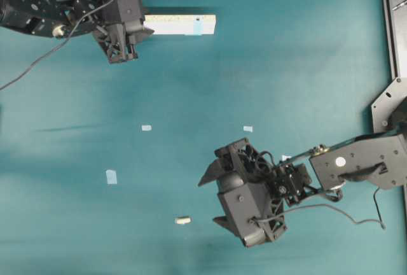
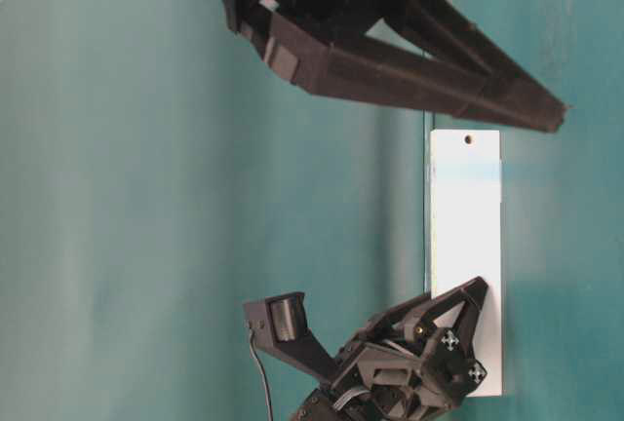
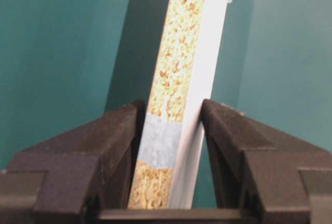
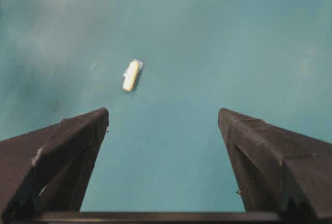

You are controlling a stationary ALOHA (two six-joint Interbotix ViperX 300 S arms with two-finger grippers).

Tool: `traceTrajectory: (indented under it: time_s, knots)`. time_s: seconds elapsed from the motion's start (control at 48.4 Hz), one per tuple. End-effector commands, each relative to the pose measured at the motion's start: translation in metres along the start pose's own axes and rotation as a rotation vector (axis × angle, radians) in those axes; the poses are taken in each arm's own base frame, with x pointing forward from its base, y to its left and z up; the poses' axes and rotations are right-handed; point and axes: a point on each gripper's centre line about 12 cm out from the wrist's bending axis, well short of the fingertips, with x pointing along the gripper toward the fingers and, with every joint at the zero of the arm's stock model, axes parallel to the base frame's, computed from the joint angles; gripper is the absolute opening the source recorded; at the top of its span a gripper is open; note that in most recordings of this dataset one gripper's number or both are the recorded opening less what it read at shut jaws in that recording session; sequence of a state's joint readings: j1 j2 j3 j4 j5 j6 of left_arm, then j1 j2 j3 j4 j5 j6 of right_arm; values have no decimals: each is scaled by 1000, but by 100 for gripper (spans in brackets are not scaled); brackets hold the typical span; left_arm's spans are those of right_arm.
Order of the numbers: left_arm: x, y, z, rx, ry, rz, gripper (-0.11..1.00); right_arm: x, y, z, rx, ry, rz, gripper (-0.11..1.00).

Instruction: Move the wooden board into place and insert the rod into its hole.

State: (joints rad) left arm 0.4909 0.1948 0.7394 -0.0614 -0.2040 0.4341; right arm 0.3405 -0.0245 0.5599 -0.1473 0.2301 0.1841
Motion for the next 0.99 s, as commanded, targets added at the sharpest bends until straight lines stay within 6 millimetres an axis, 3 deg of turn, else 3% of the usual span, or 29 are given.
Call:
traceTrajectory:
  time_s: [0.0,0.227,0.641,0.972]
  knots:
    - [0,-7,1,6,3,-16,40,-13,-1,20,4,-66,0,97]
    - [-3,-7,4,-2,7,-20,40,-43,-14,52,29,-150,-27,97]
    - [-16,-5,12,-5,13,-29,24,-114,-39,109,72,-324,-83,97]
    - [-34,-6,44,10,-31,-42,22,-160,-57,144,20,-463,-164,97]
